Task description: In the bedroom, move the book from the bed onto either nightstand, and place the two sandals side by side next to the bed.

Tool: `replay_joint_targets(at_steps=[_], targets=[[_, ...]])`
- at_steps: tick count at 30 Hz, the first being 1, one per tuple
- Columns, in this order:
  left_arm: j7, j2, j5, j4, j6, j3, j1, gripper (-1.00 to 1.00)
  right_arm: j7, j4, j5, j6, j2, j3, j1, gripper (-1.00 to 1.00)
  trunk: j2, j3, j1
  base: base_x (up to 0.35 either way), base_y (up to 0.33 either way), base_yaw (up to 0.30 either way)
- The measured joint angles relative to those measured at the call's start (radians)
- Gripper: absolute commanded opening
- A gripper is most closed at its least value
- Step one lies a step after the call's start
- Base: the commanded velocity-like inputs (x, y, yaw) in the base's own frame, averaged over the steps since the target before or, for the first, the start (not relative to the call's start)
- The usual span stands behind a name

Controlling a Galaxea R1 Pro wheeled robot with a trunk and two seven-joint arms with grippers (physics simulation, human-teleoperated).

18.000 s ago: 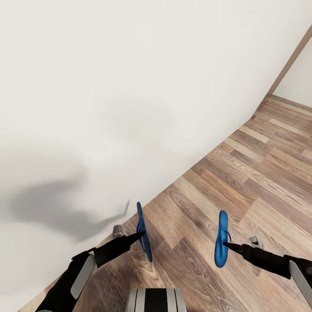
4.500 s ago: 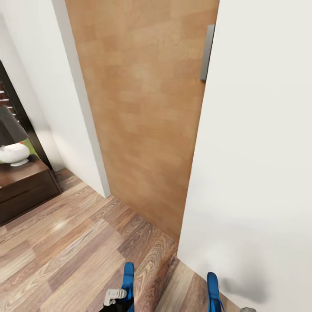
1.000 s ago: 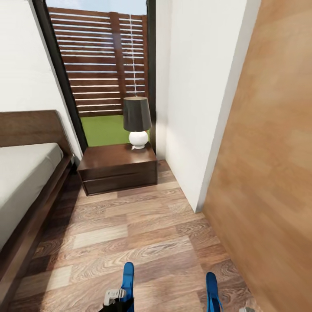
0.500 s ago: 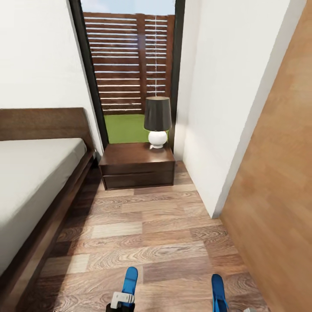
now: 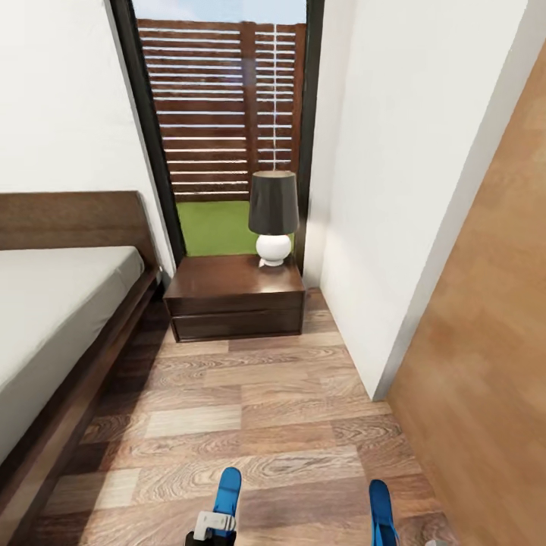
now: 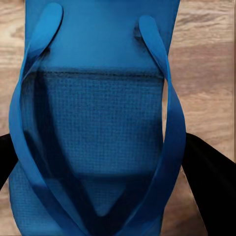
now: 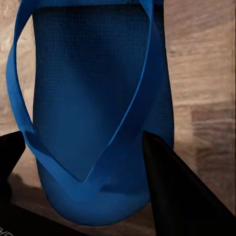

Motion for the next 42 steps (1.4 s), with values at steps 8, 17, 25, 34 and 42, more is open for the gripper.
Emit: replay_joint_targets(at_steps=[8, 17, 25, 34, 42], targets=[[0.000, 0.000, 0.000, 0.000, 0.000, 0.001, 0.000, -1.00, 0.000, 0.000, -0.001, 0.000, 0.003, 0.001, 0.000, -1.00, 0.000, 0.000, 0.000, 0.308, -0.076, 0.000], [0.000, 0.000, 0.000, 0.000, 0.000, 0.001, 0.000, -1.00, -0.002, 0.000, -0.001, 0.000, 0.005, 0.001, 0.000, -1.00, 0.000, 0.000, 0.000, 0.322, -0.002, 0.000], [0.000, 0.000, 0.000, 0.000, 0.000, 0.001, 0.000, -1.00, 0.000, 0.000, 0.000, 0.000, 0.005, 0.001, 0.000, -1.00, 0.000, -0.002, 0.000, 0.323, -0.050, 0.000], [0.000, 0.000, 0.000, 0.000, 0.000, 0.002, 0.000, -1.00, -0.001, 0.000, 0.000, 0.000, 0.005, 0.001, 0.000, -1.00, 0.000, -0.002, 0.000, 0.316, -0.091, 0.155], [0.000, 0.000, 0.000, 0.000, 0.000, 0.002, 0.000, -1.00, -0.003, 0.000, 0.000, 0.000, 0.005, 0.001, 0.000, -1.00, 0.000, -0.002, 0.000, 0.077, -0.026, 0.290]])
